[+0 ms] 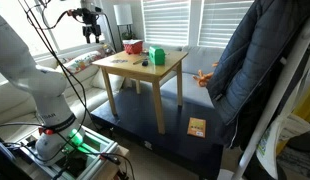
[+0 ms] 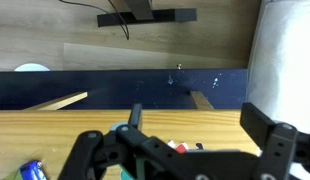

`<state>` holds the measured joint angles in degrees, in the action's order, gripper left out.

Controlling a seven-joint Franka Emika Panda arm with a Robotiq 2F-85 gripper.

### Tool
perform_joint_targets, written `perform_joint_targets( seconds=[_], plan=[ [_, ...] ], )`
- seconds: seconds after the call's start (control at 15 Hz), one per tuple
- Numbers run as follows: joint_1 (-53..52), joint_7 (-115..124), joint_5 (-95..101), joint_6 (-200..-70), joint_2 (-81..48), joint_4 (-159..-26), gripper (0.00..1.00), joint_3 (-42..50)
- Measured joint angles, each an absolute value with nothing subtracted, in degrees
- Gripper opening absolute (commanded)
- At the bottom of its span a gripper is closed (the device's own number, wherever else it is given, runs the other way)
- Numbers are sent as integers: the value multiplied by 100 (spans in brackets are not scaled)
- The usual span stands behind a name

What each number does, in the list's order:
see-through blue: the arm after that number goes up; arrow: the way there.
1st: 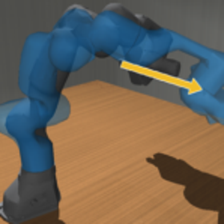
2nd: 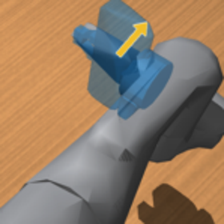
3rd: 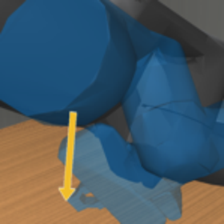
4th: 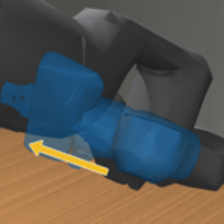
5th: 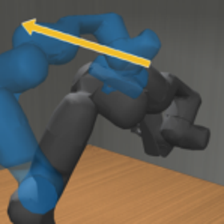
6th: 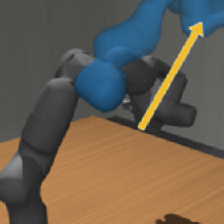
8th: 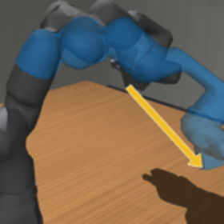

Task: Move the blue toy car backwards

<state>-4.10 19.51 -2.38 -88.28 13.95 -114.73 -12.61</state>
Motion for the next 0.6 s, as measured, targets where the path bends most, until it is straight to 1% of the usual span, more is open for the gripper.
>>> perform_joint_targets(
  seconds=[0.33, 0.6],
  plan=[
    [-411, 1937, -236, -8834, 1396, -11473, 100, -1206],
    [-319, 1623, -165, -8863, 1419, -11514, 100, -841]
  ],
)
